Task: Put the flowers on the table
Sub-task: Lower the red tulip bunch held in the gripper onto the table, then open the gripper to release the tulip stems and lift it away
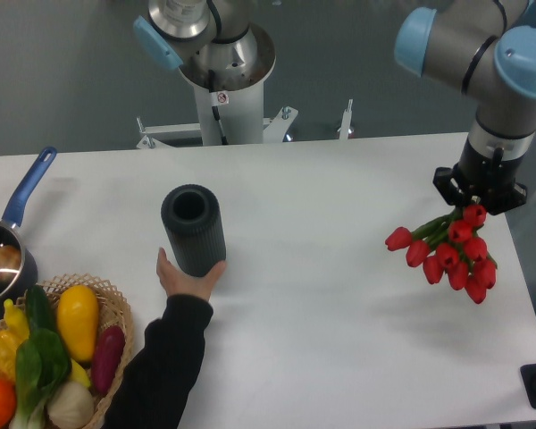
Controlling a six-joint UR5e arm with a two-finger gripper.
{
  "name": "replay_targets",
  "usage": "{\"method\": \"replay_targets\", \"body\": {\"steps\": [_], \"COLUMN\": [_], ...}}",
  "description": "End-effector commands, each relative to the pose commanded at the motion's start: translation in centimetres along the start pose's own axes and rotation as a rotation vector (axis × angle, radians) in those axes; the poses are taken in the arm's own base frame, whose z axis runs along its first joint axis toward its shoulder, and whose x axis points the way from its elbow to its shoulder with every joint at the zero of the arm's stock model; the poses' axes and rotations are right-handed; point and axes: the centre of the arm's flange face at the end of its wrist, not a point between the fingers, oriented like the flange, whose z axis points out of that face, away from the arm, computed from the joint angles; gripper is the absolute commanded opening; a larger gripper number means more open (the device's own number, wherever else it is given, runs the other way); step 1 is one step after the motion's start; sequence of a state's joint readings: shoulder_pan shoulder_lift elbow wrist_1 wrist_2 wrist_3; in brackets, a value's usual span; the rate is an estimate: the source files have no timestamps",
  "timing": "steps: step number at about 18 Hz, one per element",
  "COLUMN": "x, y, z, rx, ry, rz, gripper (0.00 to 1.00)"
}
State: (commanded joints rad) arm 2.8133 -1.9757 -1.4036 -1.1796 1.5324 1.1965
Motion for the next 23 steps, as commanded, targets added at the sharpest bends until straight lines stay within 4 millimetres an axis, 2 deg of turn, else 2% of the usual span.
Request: {"method": "replay_targets", "body": {"steps": [2,4,9,11,12,13,14,19,22,23], "x": [0.0,0.5,1.4,1.4,1.5,1.6,1.8,1.8,1.4,0.8], "y": [-0.3,-1.9,-4.5,-4.5,-4.4,-4.5,-4.4,-4.1,-3.5,-2.7], "z": [0.9,2.3,5.6,6.1,6.4,6.5,6.7,6.1,4.9,4.7], "rx": [-0.004,-0.004,-0.04,-0.04,-0.044,-0.042,-0.045,-0.059,-0.047,-0.045], "ry": [0.012,0.006,-0.026,-0.026,-0.021,-0.018,-0.016,-0.039,-0.056,-0.062], "rz": [-0.001,0.01,-0.093,-0.087,-0.076,-0.07,-0.07,-0.068,-0.079,-0.088], "gripper": [0.0,0.0,0.0,0.21,0.4,0.66,1.0,1.0,1.0,1.0]}}
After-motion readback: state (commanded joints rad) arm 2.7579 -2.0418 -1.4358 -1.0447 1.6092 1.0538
